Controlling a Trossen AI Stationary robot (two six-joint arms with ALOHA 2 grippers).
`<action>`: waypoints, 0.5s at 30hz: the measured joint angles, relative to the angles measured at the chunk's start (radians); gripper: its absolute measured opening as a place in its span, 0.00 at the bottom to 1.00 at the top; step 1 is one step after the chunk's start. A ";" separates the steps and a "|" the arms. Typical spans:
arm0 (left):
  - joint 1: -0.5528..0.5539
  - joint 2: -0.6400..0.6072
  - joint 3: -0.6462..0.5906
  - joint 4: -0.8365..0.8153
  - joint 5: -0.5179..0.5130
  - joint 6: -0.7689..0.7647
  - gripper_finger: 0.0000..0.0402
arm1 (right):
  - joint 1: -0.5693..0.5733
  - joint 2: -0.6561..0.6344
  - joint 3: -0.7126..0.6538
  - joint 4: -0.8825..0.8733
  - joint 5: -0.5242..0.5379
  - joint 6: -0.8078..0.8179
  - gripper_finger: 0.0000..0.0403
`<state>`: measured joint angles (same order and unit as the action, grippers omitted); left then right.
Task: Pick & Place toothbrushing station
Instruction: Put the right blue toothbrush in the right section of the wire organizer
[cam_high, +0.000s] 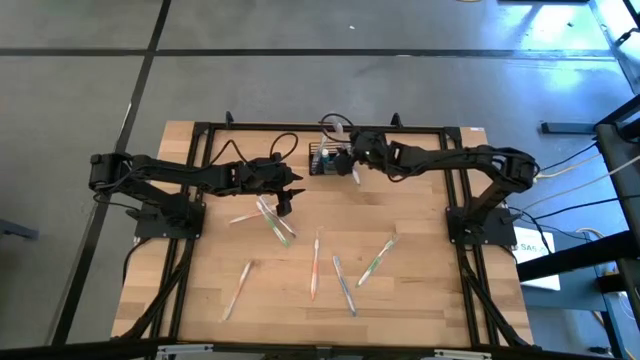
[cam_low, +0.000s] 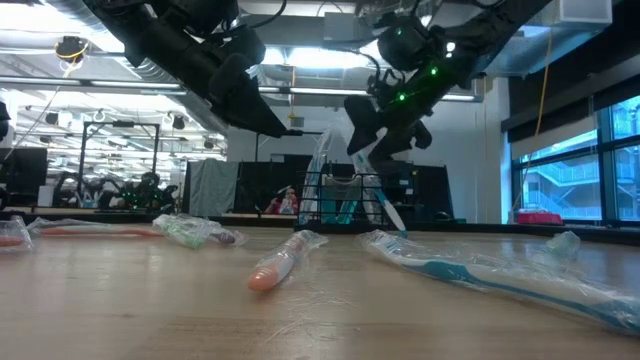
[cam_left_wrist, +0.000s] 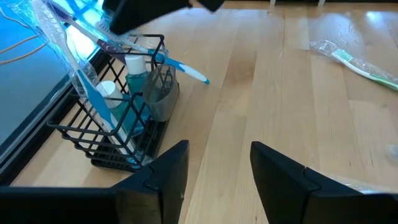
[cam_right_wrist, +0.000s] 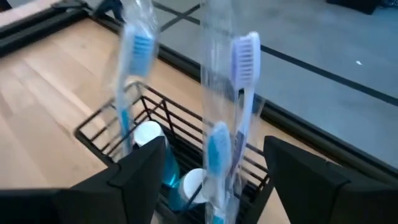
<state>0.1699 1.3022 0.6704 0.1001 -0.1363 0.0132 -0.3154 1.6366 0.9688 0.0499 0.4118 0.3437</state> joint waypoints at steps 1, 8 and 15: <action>0.000 0.000 0.000 0.000 0.000 0.000 0.42 | -0.002 0.009 0.000 0.001 0.000 0.000 0.68; 0.000 0.000 0.000 0.000 0.000 0.000 0.42 | -0.006 0.042 0.000 0.015 0.042 -0.003 0.68; 0.000 0.000 0.000 0.000 0.000 -0.001 0.42 | -0.024 0.042 0.000 0.017 0.043 0.012 0.58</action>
<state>0.1703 1.3025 0.6704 0.1005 -0.1360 0.0124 -0.3389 1.6791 0.9688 0.0673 0.4551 0.3562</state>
